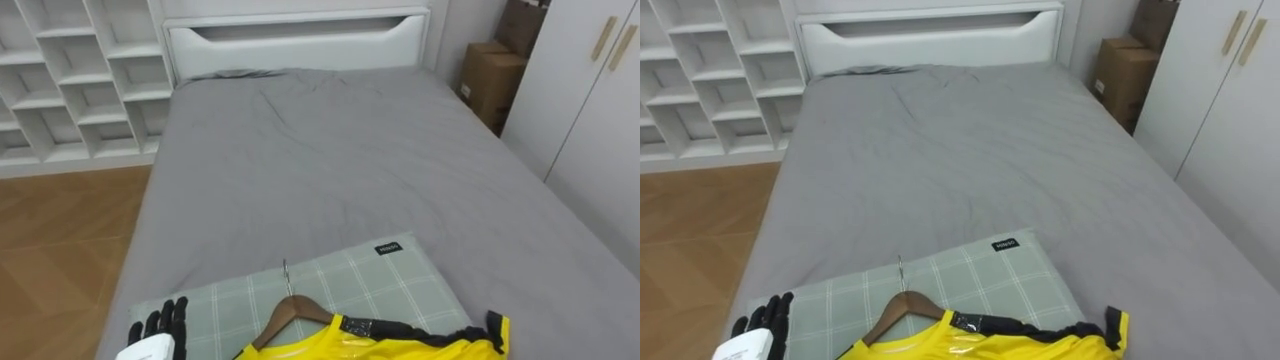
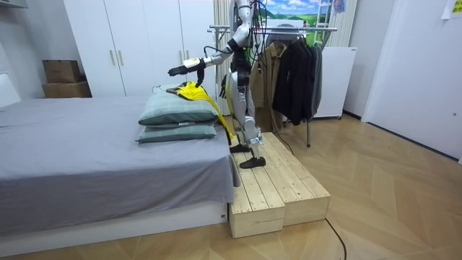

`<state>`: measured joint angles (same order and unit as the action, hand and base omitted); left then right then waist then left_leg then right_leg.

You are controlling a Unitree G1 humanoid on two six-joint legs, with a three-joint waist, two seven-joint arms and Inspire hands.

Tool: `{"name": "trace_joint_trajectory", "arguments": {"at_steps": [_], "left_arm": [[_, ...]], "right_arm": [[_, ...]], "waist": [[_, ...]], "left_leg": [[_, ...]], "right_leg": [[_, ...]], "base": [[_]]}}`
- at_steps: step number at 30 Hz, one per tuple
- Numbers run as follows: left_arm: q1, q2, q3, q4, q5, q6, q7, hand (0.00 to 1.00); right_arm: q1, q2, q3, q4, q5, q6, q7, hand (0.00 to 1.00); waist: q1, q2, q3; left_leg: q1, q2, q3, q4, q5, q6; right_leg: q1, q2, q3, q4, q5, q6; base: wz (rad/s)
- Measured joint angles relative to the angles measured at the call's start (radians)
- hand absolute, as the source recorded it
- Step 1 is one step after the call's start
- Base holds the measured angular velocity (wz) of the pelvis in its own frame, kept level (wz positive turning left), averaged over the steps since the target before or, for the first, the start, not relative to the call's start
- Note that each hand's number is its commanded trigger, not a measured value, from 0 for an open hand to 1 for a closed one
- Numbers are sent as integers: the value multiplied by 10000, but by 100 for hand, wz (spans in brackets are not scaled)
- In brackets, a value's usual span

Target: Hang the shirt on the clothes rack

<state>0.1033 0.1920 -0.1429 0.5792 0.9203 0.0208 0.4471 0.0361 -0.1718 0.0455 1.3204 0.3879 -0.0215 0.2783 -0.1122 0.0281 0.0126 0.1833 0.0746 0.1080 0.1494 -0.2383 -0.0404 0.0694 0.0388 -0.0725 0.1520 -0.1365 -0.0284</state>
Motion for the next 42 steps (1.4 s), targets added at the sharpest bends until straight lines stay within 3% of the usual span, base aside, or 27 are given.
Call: {"name": "trace_joint_trajectory", "arguments": {"at_steps": [18, 23, 27, 36, 42], "left_arm": [[-385, 32, 3, 692, 340, 136, -76, 0], [-1167, 89, 11, 1251, 351, 232, -76, 0], [-1358, 91, 12, 1273, 355, 232, -78, 0], [-1608, 117, -11, 2028, 362, 252, -257, 0], [-1702, 117, -401, 2316, 551, 389, -440, 0]], "right_arm": [[-37, -6, 26, 59, 124, 5, -75, 0], [-2, -5, 107, 90, 583, 7, -81, 0], [62, -5, 107, 83, 788, 7, -156, 0], [54, -15, 59, 94, 817, 3, -120, 0], [-136, 10, 39, 173, 878, 6, -54, 0]], "waist": [[-251, 121, -29], [-263, 138, -58], [-272, 138, -75], [-556, 181, -96], [-786, 138, -67]], "left_leg": [[34, -6, 292, -5, 0, 0], [-88, -6, 303, -7, 0, 0], [-54, -3, 388, -8, 0, 0], [-334, 5, 431, -25, 0, 0], [-750, -28, 451, -30, 55, 91]], "right_leg": [[-50, 32, 246, -10, 13, 17], [-193, 40, 304, 1, 50, 18], [-191, 54, 387, 1, 52, 17], [-499, 57, 384, 8, 153, 13], [-932, 33, 391, -2, 307, 34]], "base": [[-3], [-3], [-7], [-2], [-1]]}}
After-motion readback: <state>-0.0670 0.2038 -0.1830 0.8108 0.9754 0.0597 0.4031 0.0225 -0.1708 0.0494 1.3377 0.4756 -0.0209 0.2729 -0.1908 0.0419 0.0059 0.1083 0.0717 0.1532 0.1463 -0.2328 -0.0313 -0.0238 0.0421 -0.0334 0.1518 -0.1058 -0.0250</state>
